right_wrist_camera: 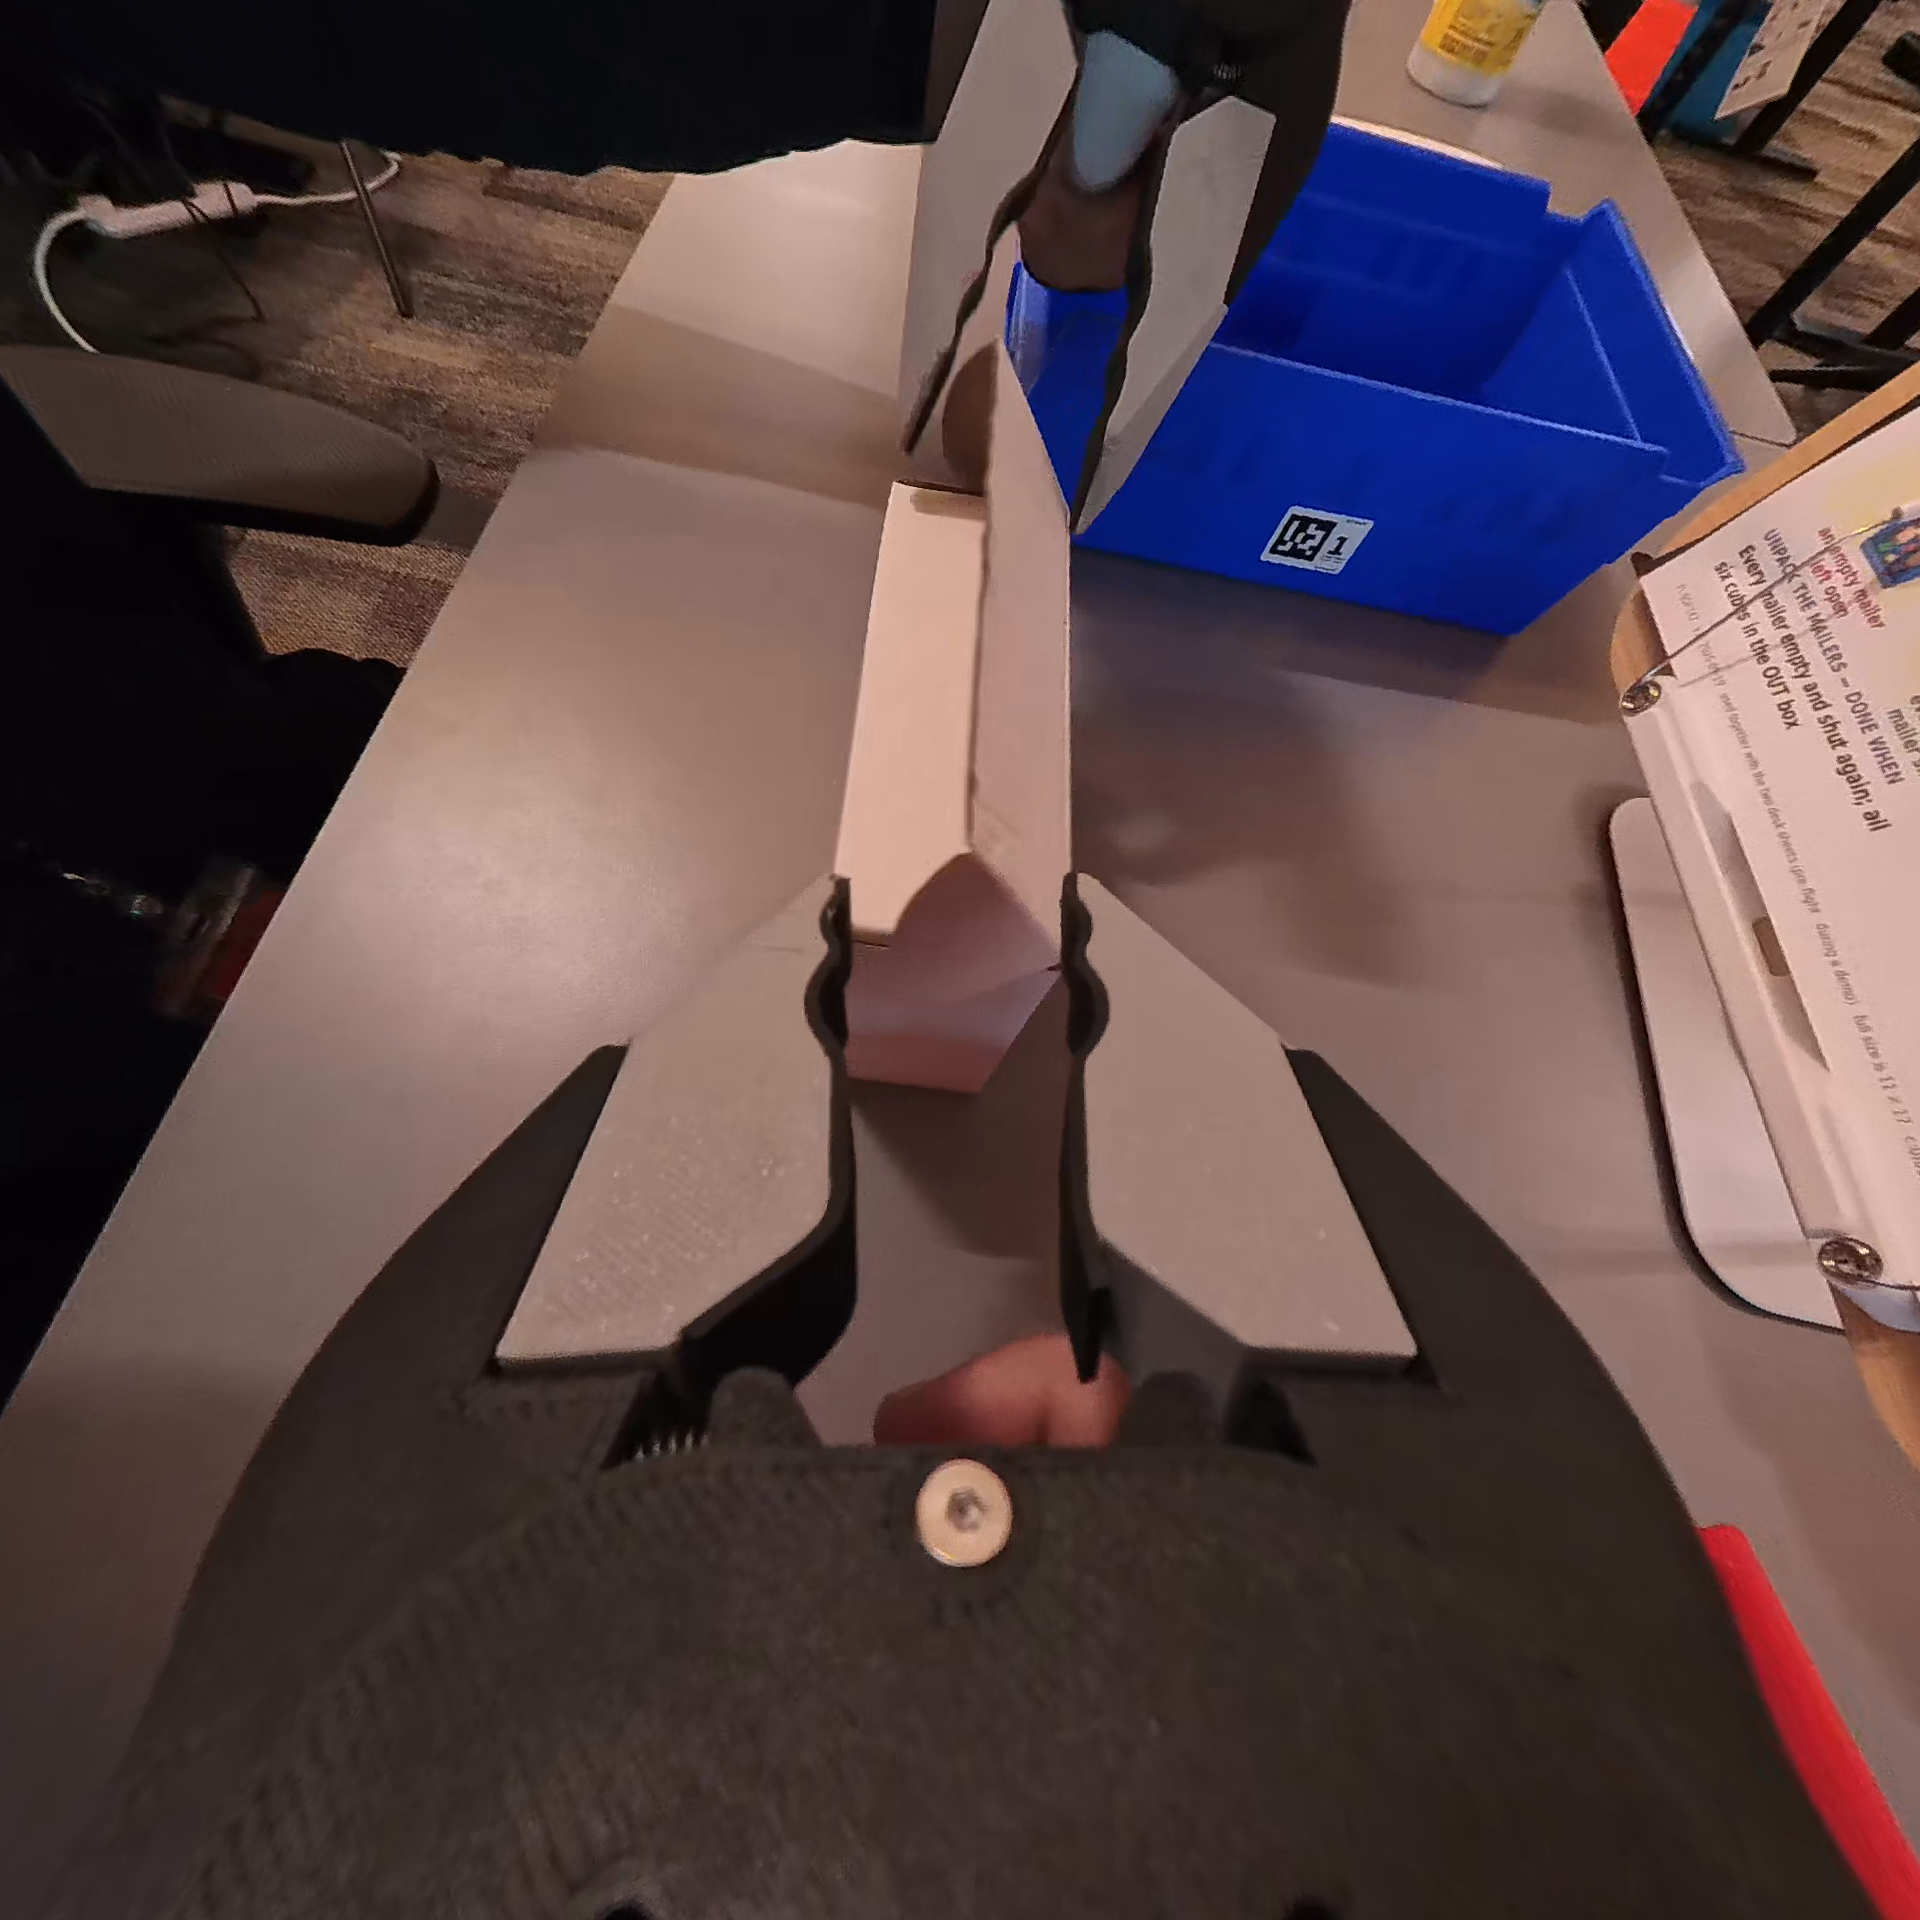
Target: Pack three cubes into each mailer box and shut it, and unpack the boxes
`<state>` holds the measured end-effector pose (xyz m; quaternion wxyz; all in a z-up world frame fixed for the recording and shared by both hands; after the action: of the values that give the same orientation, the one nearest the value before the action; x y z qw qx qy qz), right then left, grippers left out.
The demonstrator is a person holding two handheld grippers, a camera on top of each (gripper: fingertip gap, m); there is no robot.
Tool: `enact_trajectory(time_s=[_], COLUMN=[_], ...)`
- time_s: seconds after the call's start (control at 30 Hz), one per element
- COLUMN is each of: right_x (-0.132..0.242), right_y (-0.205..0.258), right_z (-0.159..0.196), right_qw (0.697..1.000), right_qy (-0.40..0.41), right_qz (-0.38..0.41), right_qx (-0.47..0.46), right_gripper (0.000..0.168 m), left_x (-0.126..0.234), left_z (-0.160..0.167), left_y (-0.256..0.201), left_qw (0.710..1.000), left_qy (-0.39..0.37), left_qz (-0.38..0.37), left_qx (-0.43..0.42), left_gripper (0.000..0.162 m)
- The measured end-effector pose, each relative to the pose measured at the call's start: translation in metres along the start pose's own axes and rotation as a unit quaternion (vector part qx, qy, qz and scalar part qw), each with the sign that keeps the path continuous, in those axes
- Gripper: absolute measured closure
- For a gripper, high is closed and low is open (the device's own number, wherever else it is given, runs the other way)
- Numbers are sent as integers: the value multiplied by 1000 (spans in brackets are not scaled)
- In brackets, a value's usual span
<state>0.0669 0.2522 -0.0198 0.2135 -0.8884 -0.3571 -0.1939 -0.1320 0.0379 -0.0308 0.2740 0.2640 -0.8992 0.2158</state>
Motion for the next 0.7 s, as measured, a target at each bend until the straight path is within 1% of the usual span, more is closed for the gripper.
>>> enact_trajectory(time_s=[0.07,0.13,0.23,0.3,0.43,0.53,0.57,0.7], right_x=[0,-2,-6,-8,-9,-10,-11,-15], right_y=[-1,-2,-4,-6,-11,-20,-22,-21], right_z=[1,2,0,1,-1,-4,-4,-7], right_qw=[1000,1000,1000,1000,998,990,988,989], right_qy=[4,7,12,16,20,13,13,15], right_qz=[1,2,-1,-16,-33,-61,-66,-50], right_qx=[-1,-1,-5,-13,-53,-127,-142,-140], right_gripper=[129,130,137,144,146,156,157,160], left_x=[3,7,7,5,1,-1,-1,0], left_z=[-2,-2,-1,-1,-2,-4,-4,-3], left_y=[0,-1,1,2,1,3,5,5], left_qw=[1000,999,999,999,998,996,994,987], left_qy=[-14,-24,-27,-32,-46,-65,-72,-94], left_qz=[18,28,32,35,43,53,54,47], left_qx=[7,4,8,8,10,44,60,122], left_gripper=[114,119,120,121,123,124,124,125])
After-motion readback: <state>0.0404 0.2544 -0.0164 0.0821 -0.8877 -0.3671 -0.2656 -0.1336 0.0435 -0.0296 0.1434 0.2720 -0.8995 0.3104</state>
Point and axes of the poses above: each gripper's, where its closed fingertips meet, x back along the fingers, z out of its underside, y = z × x across the jaws, the point moved 10 cm from there along x, back along the fingers, and after that the axes turned 9 degrees about z, right-handed, at the moved point
